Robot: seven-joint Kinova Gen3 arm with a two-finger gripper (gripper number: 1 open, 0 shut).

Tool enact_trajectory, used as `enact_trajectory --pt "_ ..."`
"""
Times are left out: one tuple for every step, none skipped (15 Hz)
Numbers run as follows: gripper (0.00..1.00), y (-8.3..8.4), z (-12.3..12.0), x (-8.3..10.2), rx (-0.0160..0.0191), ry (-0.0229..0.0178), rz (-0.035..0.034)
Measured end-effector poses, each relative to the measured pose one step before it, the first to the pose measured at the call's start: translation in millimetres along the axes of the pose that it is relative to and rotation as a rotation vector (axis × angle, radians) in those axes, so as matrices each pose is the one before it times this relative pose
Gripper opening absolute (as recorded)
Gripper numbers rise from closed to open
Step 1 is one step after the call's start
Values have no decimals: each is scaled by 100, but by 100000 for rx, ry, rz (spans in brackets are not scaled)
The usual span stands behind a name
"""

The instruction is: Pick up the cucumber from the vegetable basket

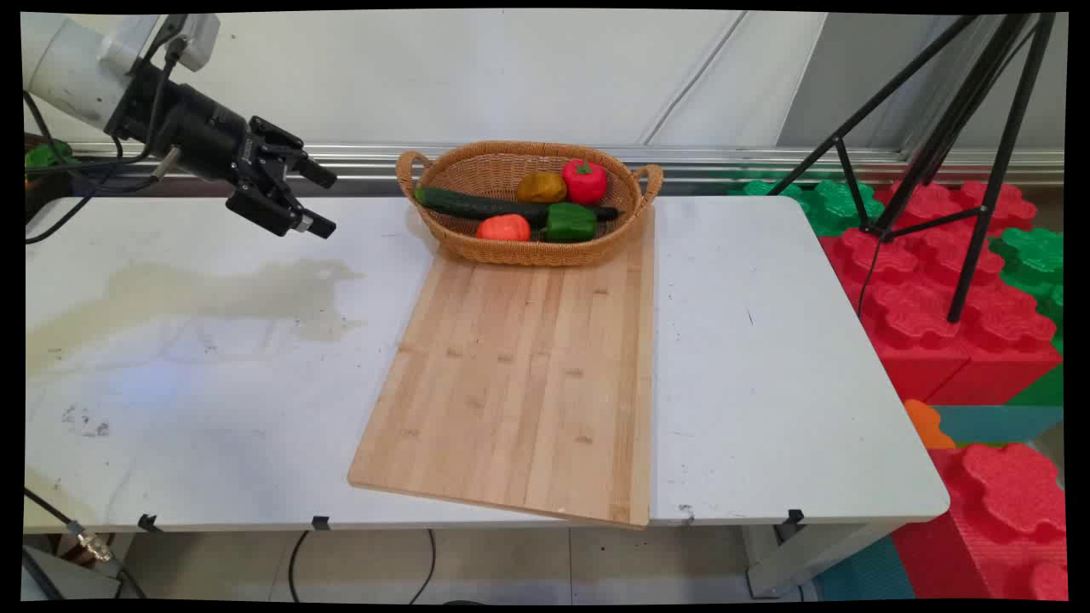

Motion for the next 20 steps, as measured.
enact_trajectory --pt "100 -62 31 39 139 112 -237" --pt "100 -65 34 53 199 104 -215" --pt "100 -109 59 101 316 245 -316" --pt "100 -177 108 167 563 420 -538" --pt "100 -202 143 216 666 480 -480" --pt "100 -207 172 240 655 452 -246" --pt "100 -258 268 325 884 559 -159" --pt "100 -256 347 363 890 462 38" --pt "100 -216 360 331 799 255 118" --pt "100 -148 265 238 597 186 -1" --pt "100 -217 444 370 880 213 -113" --pt "100 -149 304 245 594 125 -123" --pt "100 -227 501 390 920 99 -75" --pt "100 -157 352 250 623 -89 140" --pt "100 -228 574 338 840 -386 425" --pt "100 -159 419 224 621 -386 454" --pt "100 -256 663 244 984 -871 594" --pt "100 -218 591 203 885 -743 353" --pt "100 -206 610 182 814 -828 214" --pt "100 -316 877 227 1294 -1264 690"
